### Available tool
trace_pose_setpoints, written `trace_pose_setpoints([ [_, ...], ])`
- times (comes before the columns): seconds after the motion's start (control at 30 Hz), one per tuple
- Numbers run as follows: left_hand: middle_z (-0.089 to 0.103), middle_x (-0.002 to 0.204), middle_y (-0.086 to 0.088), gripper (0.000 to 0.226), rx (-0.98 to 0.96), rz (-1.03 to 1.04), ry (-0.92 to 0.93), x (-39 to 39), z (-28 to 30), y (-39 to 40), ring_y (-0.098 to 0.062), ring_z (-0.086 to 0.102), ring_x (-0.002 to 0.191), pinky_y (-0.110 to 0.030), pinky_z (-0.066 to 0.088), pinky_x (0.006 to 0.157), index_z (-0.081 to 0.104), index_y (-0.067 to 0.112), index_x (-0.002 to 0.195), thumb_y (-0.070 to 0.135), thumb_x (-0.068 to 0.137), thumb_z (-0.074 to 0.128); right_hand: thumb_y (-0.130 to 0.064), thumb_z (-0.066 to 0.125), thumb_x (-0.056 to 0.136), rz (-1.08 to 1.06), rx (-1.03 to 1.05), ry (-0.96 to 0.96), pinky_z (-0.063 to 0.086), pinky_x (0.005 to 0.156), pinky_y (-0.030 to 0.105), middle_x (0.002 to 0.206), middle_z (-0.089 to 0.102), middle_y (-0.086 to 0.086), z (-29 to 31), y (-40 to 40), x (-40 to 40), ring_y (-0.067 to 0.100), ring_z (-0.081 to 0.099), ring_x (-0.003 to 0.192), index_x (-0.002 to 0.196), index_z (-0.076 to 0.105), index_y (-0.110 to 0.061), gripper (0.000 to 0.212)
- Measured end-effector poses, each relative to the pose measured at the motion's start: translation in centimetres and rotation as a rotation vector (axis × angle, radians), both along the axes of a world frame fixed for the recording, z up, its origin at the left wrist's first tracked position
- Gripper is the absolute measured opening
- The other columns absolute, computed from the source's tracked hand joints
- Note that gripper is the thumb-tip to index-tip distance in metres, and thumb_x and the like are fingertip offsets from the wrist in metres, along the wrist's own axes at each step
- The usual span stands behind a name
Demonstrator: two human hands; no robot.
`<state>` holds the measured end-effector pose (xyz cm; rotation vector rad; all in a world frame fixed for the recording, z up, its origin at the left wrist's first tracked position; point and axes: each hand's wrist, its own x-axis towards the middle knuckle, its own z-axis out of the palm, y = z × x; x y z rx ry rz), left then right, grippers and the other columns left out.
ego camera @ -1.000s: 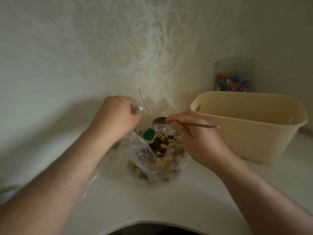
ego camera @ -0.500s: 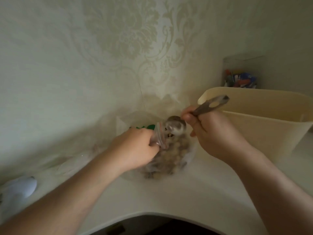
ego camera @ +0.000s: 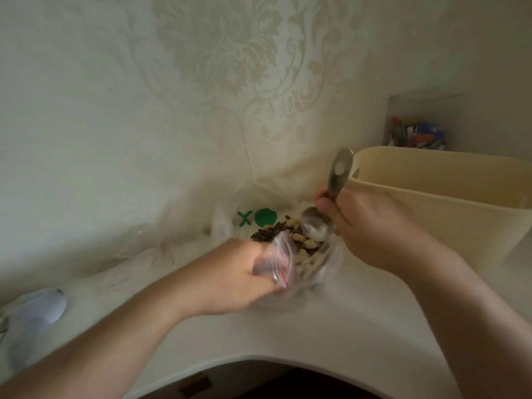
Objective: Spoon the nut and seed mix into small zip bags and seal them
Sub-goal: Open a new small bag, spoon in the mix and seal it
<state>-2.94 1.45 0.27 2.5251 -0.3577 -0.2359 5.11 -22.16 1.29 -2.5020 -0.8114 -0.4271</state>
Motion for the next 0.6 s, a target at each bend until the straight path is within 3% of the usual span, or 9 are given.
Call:
trace_pose_setpoints([
  [0.1,0.062,0.061,0.015,0.025,0.059,0.164,-0.176,0.5,0.5,1.0,-0.003,0.048,0.049,-0.019,0.036,0.049,0.066,0.038,0.078,0.042,0.102,0.061,-0.048,0.032,0.108,-0.082,0.041,-0.071,0.041,0.058,0.033,0.081,0.05,-0.02,0.2,-0.6,0.0,0.002,0.051,0.071,0.097,0.052,-0.034,0.027],
  [0.17,0.069,0.069,0.01,0.026,0.07,0.175,-0.128,0.6,0.1,0.9,-0.006,0.058,0.057,-0.022,0.048,0.059,0.069,0.032,0.082,0.045,0.102,0.06,-0.048,0.034,0.107,-0.058,0.25,-0.089,0.046,0.06,0.037,0.08,0.056,-0.015,0.2,-0.1,-0.3,0.009,0.059,0.071,0.092,0.051,-0.033,0.027],
  [0.23,0.067,0.067,0.008,0.027,0.056,0.085,-0.037,0.1,-0.8,-0.3,-0.012,0.057,0.055,-0.032,0.048,0.055,0.071,0.031,0.085,0.05,0.101,0.061,-0.044,0.041,0.107,0.003,0.476,-0.033,0.053,0.065,0.037,0.073,0.064,-0.008,0.2,0.6,-0.7,0.008,0.067,0.069,0.087,0.054,-0.031,0.027],
  [0.33,0.056,0.058,0.017,0.022,0.06,-0.05,-0.003,-0.6,-1.8,-2.6,-0.007,0.045,0.05,-0.019,0.035,0.052,0.073,0.028,0.095,0.045,0.103,0.061,-0.052,0.047,0.102,0.062,0.694,0.143,0.062,0.073,0.046,0.073,0.072,-0.005,0.1,2.0,-1.3,0.013,0.073,0.068,0.088,0.06,-0.028,0.031],
  [0.4,0.066,0.074,0.026,0.023,0.076,-0.152,0.043,-1.0,-2.2,-4.0,-0.005,0.058,0.067,-0.015,0.049,0.066,0.072,0.037,0.117,0.042,0.102,0.056,-0.061,0.046,0.094,0.095,0.791,0.303,0.063,0.075,0.055,0.074,0.074,-0.001,-0.1,2.8,-1.5,0.023,0.075,0.073,0.091,0.062,-0.026,0.038],
  [0.43,0.072,0.089,0.022,0.026,0.093,-0.198,0.075,-1.2,-2.4,-4.4,-0.005,0.065,0.08,-0.025,0.058,0.079,0.07,0.041,0.117,0.044,0.098,0.053,-0.06,0.046,0.096,0.087,0.805,0.377,0.063,0.075,0.056,0.074,0.074,0.0,-0.4,3.2,-1.4,0.024,0.075,0.075,0.092,0.062,-0.025,0.039],
  [0.47,0.075,0.096,0.014,0.025,0.107,-0.212,0.104,-1.4,-2.2,-4.8,-0.01,0.069,0.086,-0.036,0.061,0.082,0.07,0.04,0.112,0.045,0.095,0.053,-0.055,0.045,0.101,0.065,0.793,0.431,0.064,0.074,0.052,0.074,0.073,0.001,-0.7,3.5,-1.2,0.021,0.074,0.075,0.093,0.062,-0.024,0.037],
  [0.5,0.073,0.09,0.009,0.022,0.106,-0.21,0.121,-1.5,-2.1,-4.9,-0.01,0.068,0.08,-0.04,0.06,0.076,0.072,0.033,0.105,0.043,0.094,0.056,-0.051,0.044,0.106,0.033,0.761,0.449,0.062,0.071,0.045,0.075,0.073,0.001,-1.0,3.6,-1.0,0.013,0.072,0.071,0.093,0.062,-0.025,0.034],
  [0.6,0.054,0.058,0.006,0.02,0.035,-0.121,0.119,-1.0,-0.9,-3.9,-0.006,0.044,0.049,-0.029,0.039,0.052,0.068,0.022,0.079,0.028,0.098,0.064,-0.046,0.041,0.109,-0.055,0.632,0.313,0.045,0.063,0.024,0.076,0.068,-0.002,-1.7,2.9,0.0,-0.001,0.059,0.062,0.09,0.059,-0.027,0.032],
])
